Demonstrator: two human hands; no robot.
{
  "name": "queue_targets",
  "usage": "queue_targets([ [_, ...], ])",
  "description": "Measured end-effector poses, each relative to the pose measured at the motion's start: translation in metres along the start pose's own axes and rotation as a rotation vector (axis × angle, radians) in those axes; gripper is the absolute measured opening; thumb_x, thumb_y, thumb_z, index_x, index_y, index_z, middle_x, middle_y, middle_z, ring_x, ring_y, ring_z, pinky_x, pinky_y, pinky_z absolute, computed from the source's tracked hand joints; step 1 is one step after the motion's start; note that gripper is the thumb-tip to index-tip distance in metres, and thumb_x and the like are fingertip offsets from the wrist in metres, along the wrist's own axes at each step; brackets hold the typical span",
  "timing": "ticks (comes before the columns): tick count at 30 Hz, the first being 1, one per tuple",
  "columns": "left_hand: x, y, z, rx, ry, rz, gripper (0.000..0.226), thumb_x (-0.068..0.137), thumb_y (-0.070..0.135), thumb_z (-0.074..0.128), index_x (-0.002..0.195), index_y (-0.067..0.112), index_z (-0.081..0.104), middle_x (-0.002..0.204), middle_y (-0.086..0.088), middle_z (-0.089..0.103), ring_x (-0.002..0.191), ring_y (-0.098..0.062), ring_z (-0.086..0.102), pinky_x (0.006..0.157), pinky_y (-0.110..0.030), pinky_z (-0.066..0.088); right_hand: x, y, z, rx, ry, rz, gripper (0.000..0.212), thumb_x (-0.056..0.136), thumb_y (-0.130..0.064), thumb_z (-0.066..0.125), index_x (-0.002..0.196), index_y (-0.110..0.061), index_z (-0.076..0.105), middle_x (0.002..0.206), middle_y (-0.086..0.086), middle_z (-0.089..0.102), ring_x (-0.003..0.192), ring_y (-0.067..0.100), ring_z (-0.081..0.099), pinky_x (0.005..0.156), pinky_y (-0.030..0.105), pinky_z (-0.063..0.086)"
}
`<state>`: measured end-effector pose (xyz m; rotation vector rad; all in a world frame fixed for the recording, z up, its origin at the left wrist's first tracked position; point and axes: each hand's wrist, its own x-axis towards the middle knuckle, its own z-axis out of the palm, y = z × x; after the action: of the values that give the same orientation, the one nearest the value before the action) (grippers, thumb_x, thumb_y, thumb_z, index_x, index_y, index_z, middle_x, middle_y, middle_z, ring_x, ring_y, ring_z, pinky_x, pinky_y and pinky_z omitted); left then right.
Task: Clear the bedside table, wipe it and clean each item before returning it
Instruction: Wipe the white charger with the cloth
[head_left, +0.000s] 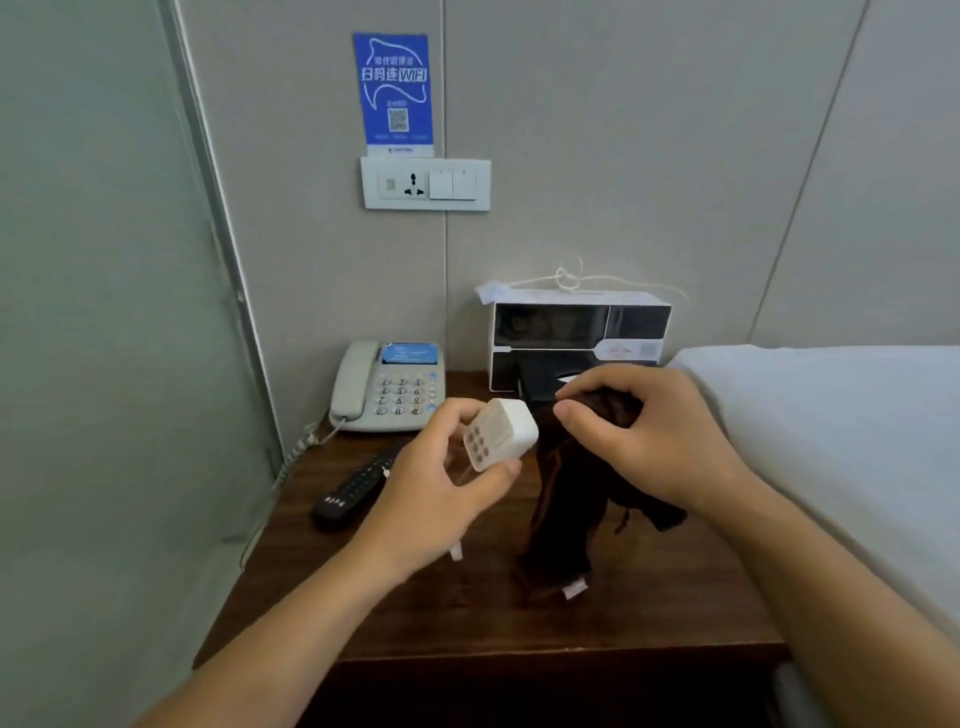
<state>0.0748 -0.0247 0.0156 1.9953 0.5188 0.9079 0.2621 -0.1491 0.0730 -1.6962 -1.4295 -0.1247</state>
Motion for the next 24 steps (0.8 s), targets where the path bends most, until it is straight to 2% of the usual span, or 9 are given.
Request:
queue_targets([
  [2,0.001,-0.006,-0.001,0.017,0.014,-0.002,0.037,0.088,0.027,0.081,0.113,0.043,0.06,0.106,0.018,0.068,0.1,-0.007,0.067,0.086,-0.036,0.058,-0.003,0.01,0.012,0.001,0.005,0.004,0.009,0.086,-0.036,0.076,0.094,-0.034,0.079,0.092,-0.023,0.075,0.095,-0.004,0.068,0.083,0.015,0.051],
  [6,0.006,-0.013,-0.002,0.083,0.074,-0.016,0.033,0.082,0.034,0.086,0.107,0.038,0.064,0.097,0.021,0.071,0.087,-0.001,0.069,0.067,-0.019,0.053,-0.012,0.027,0.027,0.017,0.015,0.064,0.014,0.085,-0.038,0.075,0.099,-0.038,0.078,0.093,-0.026,0.073,0.099,-0.006,0.066,0.08,0.009,0.048],
  [9,0.009,-0.02,-0.006,0.237,0.084,0.0,0.034,0.082,0.045,0.083,0.106,0.038,0.061,0.095,0.022,0.072,0.084,0.003,0.068,0.059,-0.019,0.054,-0.017,0.036,0.033,0.056,0.027,0.146,0.011,0.086,-0.039,0.073,0.097,-0.039,0.077,0.092,-0.029,0.072,0.101,-0.008,0.064,0.079,0.009,0.045],
  [13,0.008,-0.03,-0.005,0.272,0.067,-0.028,0.036,0.081,0.039,0.086,0.105,0.038,0.06,0.101,0.023,0.074,0.093,0.004,0.07,0.06,-0.031,0.062,-0.02,0.042,0.032,0.22,0.111,0.283,0.007,0.09,-0.036,0.073,0.095,-0.038,0.078,0.093,-0.026,0.074,0.098,-0.004,0.067,0.083,0.024,0.054],
  [17,0.003,-0.033,0.002,0.248,0.057,-0.03,0.038,0.08,0.031,0.089,0.108,0.038,0.063,0.102,0.023,0.073,0.1,0.006,0.067,0.065,-0.016,0.056,-0.019,0.041,0.032,0.346,0.182,0.377,0.014,0.093,-0.039,0.071,0.105,-0.037,0.078,0.098,-0.013,0.077,0.099,0.008,0.072,0.094,0.046,0.06],
  [19,0.002,-0.032,0.006,0.2,0.052,-0.04,0.039,0.081,0.031,0.087,0.11,0.038,0.063,0.102,0.024,0.072,0.098,0.006,0.067,0.063,-0.02,0.059,-0.021,0.037,0.033,0.377,0.195,0.339,0.03,0.085,-0.039,0.068,0.114,-0.038,0.074,0.104,-0.011,0.077,0.103,0.01,0.072,0.096,0.046,0.059],
  [21,0.002,-0.031,0.009,0.154,0.029,-0.045,0.038,0.083,0.03,0.085,0.113,0.038,0.063,0.102,0.022,0.071,0.095,0.003,0.068,0.063,-0.032,0.063,-0.025,0.03,0.038,0.325,0.205,0.207,0.039,0.082,-0.035,0.071,0.121,-0.036,0.071,0.113,-0.014,0.074,0.111,0.007,0.068,0.1,0.036,0.056],
  [24,0.001,-0.03,0.013,0.076,-0.007,-0.047,0.038,0.084,0.024,0.084,0.113,0.037,0.064,0.1,0.016,0.073,0.093,-0.005,0.071,0.076,-0.04,0.061,-0.034,0.026,0.054,0.21,0.153,-0.016,0.044,0.084,-0.028,0.076,0.128,-0.023,0.07,0.126,-0.007,0.068,0.123,0.011,0.062,0.105,0.027,0.047],
])
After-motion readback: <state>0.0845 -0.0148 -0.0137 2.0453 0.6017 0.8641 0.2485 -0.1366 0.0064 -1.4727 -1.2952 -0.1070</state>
